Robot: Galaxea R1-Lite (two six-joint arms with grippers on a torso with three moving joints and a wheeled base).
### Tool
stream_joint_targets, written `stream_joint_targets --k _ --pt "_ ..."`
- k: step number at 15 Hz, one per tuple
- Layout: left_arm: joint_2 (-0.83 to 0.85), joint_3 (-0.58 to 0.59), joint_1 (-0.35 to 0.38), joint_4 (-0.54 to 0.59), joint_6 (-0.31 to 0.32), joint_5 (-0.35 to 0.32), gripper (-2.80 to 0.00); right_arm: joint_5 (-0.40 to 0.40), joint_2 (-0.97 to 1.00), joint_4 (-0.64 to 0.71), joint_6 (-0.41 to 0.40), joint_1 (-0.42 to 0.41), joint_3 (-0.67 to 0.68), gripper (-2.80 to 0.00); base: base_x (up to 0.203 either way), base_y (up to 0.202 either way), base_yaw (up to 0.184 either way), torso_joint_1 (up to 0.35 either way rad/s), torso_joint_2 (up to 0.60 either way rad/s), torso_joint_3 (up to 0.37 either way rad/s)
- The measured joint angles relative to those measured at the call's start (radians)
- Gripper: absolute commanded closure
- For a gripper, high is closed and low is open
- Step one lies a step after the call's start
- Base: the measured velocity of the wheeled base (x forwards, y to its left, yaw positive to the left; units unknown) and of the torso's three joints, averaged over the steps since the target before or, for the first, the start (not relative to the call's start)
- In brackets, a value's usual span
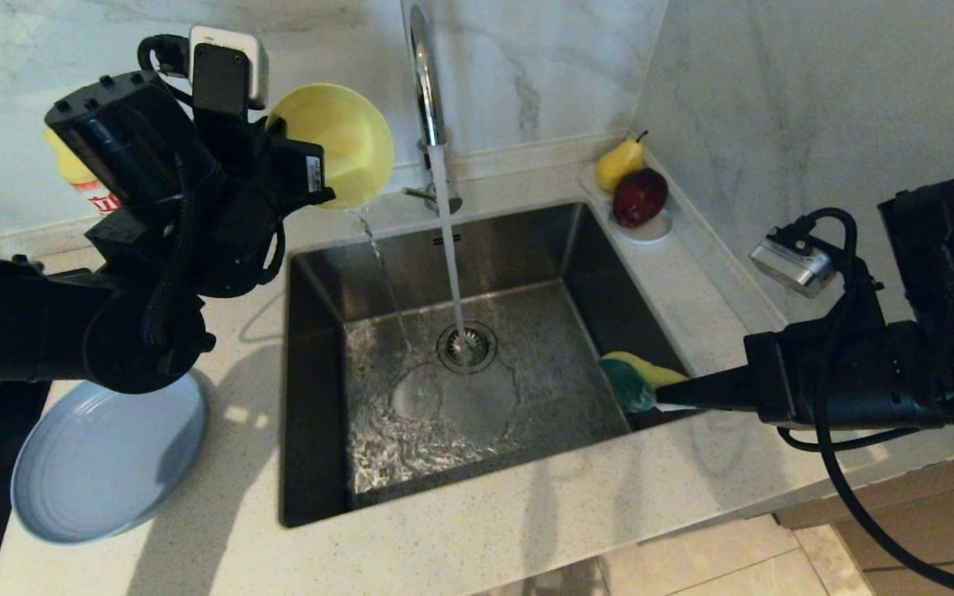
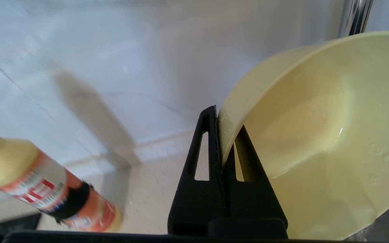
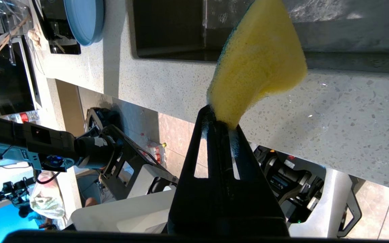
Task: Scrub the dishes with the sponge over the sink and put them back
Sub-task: Wash the bowl, then wipe the bowl
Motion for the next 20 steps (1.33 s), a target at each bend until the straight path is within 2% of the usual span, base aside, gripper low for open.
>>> stream_joint_targets --k 2,5,9,12,14,15,18,20 --pt "0.023 0.041 0.009 -0.12 0.038 -0.003 0.0 0.0 0.003 0.0 0.002 0.0 -0.001 0.0 0.0 0.0 0.0 0.0 0.0 0.0" --pt "0.048 0.055 0.026 -0.192 0.04 -0.003 0.0 0.0 0.004 0.0 0.002 0.0 0.0 0.0 0.0 0.0 0.0 0.0 0.0 0.0" --pt "0.051 0.057 0.044 -0.159 0.041 0.001 0.0 0.001 -0.003 0.001 0.003 0.0 0.008 0.0 0.0 0.0 0.0 0.0 0.0 0.0" --pt "0.006 0.054 0.047 0.044 0.014 -0.003 0.0 0.008 -0.018 0.002 0.002 0.001 0.01 0.0 0.0 0.0 0.0 0.0 0.0 0.0" --pt "-0.034 0.048 0.047 0.246 -0.046 -0.021 0.0 0.026 -0.034 0.002 0.002 0.006 0.009 0.0 0.0 0.0 0.0 0.0 0.0 0.0" --pt "-0.054 0.045 0.047 0.349 -0.08 -0.044 0.0 0.068 -0.047 0.002 0.002 0.007 0.005 0.0 0.0 0.0 0.0 0.0 0.0 0.0" --pt "-0.119 0.052 0.045 0.662 -0.223 -0.165 0.0 0.19 -0.082 0.01 0.003 0.01 -0.007 0.0 0.0 0.0 0.0 0.0 0.0 0.0" --pt "-0.163 0.093 0.039 0.789 -0.281 -0.254 0.0 0.23 -0.097 0.011 0.006 0.012 -0.011 0.0 0.0 0.0 0.0 0.0 0.0 0.0"
